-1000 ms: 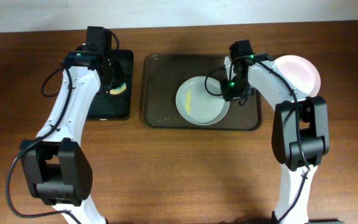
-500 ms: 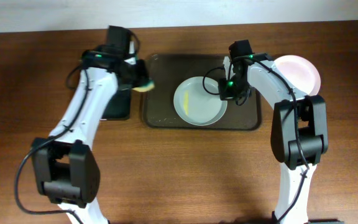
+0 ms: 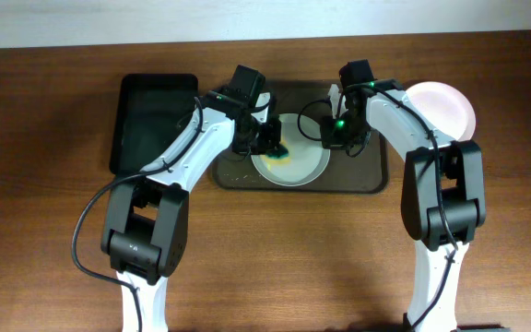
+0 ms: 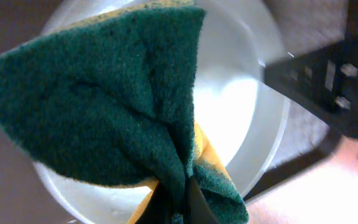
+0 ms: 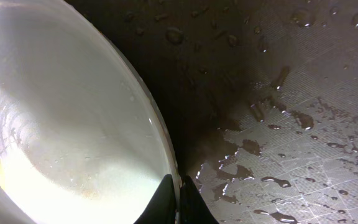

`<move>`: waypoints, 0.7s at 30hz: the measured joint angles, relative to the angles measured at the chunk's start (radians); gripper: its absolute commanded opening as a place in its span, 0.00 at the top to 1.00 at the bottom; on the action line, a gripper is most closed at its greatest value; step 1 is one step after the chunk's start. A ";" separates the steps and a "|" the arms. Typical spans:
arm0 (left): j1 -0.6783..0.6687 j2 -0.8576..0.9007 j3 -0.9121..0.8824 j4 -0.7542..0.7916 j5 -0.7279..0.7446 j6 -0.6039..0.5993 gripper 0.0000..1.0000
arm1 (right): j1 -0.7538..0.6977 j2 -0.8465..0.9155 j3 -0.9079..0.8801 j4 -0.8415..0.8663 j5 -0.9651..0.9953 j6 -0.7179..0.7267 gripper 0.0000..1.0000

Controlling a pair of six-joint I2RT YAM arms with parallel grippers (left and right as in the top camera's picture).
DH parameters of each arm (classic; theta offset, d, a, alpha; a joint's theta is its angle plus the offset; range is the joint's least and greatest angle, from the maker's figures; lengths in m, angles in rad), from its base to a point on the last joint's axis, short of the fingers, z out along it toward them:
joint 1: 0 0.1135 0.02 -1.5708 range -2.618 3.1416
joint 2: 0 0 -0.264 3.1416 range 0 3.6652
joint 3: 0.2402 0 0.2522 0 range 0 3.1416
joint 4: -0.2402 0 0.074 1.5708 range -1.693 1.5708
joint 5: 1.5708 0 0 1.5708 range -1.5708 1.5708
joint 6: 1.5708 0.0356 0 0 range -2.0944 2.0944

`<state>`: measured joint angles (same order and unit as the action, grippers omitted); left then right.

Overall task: Clean dirty plates on tray and stack at the side
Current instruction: 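Hold the white plate with the right gripper and scrub it with the sponge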

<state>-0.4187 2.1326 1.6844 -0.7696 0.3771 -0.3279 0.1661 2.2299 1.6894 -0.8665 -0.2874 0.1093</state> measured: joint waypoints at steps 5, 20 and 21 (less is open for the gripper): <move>0.000 0.004 0.000 0.000 0.076 0.124 1.00 | 0.000 0.000 0.000 0.000 -0.003 0.000 0.96; -0.005 0.123 0.000 0.057 0.059 0.255 1.00 | -0.002 0.004 0.000 0.011 0.001 0.003 0.96; -0.008 0.123 0.002 0.060 0.018 0.257 1.00 | -0.002 0.004 0.000 0.012 0.000 0.004 0.96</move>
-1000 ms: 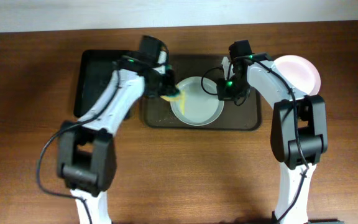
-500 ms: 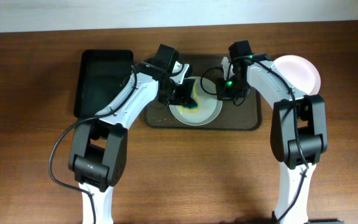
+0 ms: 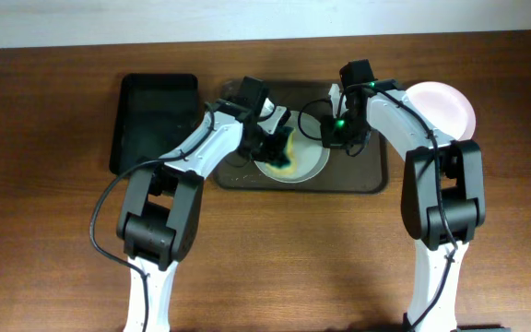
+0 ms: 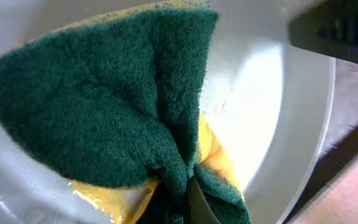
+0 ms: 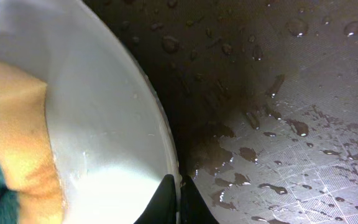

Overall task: Clean dirty plates on tray and stack at the side
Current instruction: 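Hold the white plate with the right gripper and scrub it with the sponge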

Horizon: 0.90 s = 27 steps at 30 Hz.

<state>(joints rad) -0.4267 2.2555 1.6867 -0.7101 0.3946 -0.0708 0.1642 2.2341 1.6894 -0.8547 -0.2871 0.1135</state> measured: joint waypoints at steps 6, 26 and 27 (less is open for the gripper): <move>-0.053 -0.009 0.025 0.019 -0.430 0.000 1.00 | 0.011 0.004 0.000 0.015 -0.029 0.026 0.96; 0.003 0.008 0.199 -0.046 -0.251 -0.070 1.00 | 0.011 0.004 0.001 -0.001 -0.026 0.017 0.96; 0.000 0.008 0.199 -0.046 -0.210 -0.090 1.00 | 0.011 0.004 0.001 -0.001 -0.025 0.018 0.96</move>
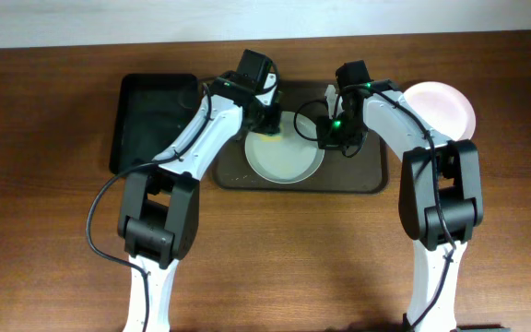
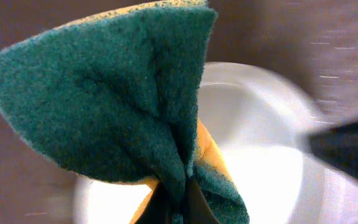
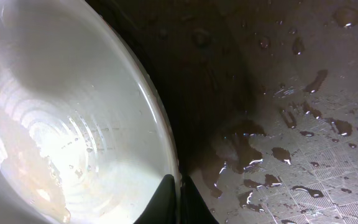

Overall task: Clean dirty plates on tray and stack at the side
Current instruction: 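Hold the white plate with the right gripper and scrub it with the sponge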

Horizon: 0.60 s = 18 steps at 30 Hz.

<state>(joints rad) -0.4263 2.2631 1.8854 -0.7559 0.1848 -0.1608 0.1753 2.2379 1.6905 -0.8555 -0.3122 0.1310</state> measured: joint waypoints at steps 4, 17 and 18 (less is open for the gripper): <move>-0.020 0.012 0.000 -0.011 0.137 -0.095 1.00 | 0.000 0.000 0.000 0.000 0.000 -0.001 0.96; -0.015 0.103 0.005 0.047 0.109 -0.170 1.00 | 0.000 0.000 0.000 0.001 0.000 0.000 0.96; -0.018 0.103 0.008 0.044 0.074 -0.170 1.00 | 0.000 0.000 0.000 0.001 0.000 0.000 0.96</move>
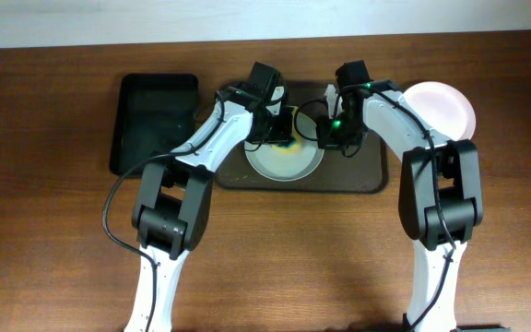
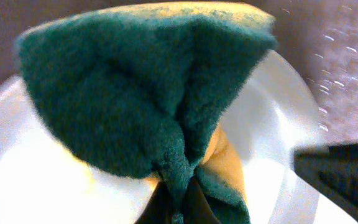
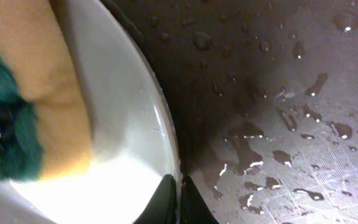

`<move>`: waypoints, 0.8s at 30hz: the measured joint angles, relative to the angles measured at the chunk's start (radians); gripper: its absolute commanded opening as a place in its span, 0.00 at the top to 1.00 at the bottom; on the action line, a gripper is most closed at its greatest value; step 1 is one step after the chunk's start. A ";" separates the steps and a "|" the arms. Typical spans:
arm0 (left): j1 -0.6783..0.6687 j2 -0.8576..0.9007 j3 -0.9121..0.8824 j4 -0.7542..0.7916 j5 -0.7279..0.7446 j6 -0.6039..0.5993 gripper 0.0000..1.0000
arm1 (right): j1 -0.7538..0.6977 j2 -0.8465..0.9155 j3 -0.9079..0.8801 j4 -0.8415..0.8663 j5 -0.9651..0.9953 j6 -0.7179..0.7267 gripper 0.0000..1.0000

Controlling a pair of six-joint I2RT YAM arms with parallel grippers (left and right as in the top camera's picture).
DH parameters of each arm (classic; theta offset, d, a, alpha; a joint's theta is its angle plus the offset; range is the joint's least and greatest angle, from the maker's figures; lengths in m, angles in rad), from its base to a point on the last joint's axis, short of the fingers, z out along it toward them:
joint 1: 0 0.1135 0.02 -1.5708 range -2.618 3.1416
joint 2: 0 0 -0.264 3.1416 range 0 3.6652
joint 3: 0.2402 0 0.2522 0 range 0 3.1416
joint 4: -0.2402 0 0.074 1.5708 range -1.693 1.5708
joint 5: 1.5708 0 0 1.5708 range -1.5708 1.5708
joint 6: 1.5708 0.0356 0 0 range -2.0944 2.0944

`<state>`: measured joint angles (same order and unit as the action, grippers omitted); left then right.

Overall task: Clean dirty plates on tray and stack at the side
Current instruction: 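Hold the white plate with the right gripper and scrub it with the sponge, then lift the white plate with the right gripper and carry it right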

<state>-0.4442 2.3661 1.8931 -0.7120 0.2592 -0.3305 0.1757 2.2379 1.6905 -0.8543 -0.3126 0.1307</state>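
A white plate (image 1: 284, 162) lies on the brown tray (image 1: 362, 175) in the middle of the table. My left gripper (image 1: 282, 127) is shut on a green and yellow sponge (image 2: 148, 106), which presses on the plate's far right part, near the rim. My right gripper (image 1: 328, 138) is shut on the plate's right rim (image 3: 169, 155); the sponge (image 3: 17, 106) shows just left of it. A pink plate (image 1: 445, 106) sits on the table at the right of the tray.
A black tray (image 1: 150, 120) stands at the left of the brown tray. Water drops lie on the wet tray floor (image 3: 291, 124) beside the plate. Both arms cross over the tray's back half.
My left gripper has moved the sponge from the plate's far left rim to its far right part, close to my right gripper. My right gripper still holds the rim.
With my right gripper holding the plate's right rim throughout, the sponge was first on the plate's left part, then at its middle, then at the far left rim. Now it is on the far right part.
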 measured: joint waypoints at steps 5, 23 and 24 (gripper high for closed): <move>-0.026 0.000 0.018 -0.009 -0.392 0.000 1.00 | 0.002 0.000 0.000 0.005 -0.008 0.000 0.96; 0.014 -0.014 0.259 -0.137 -0.501 0.000 1.00 | 0.000 0.000 0.008 -0.016 -0.019 -0.010 0.96; 0.013 -0.014 0.259 -0.137 -0.441 0.000 1.00 | 0.000 0.000 0.008 -0.016 -0.019 -0.011 0.96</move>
<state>-0.4309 2.3520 2.1525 -0.8494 -0.1818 -0.3309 0.1753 2.2379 1.6985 -0.8700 -0.3317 0.1200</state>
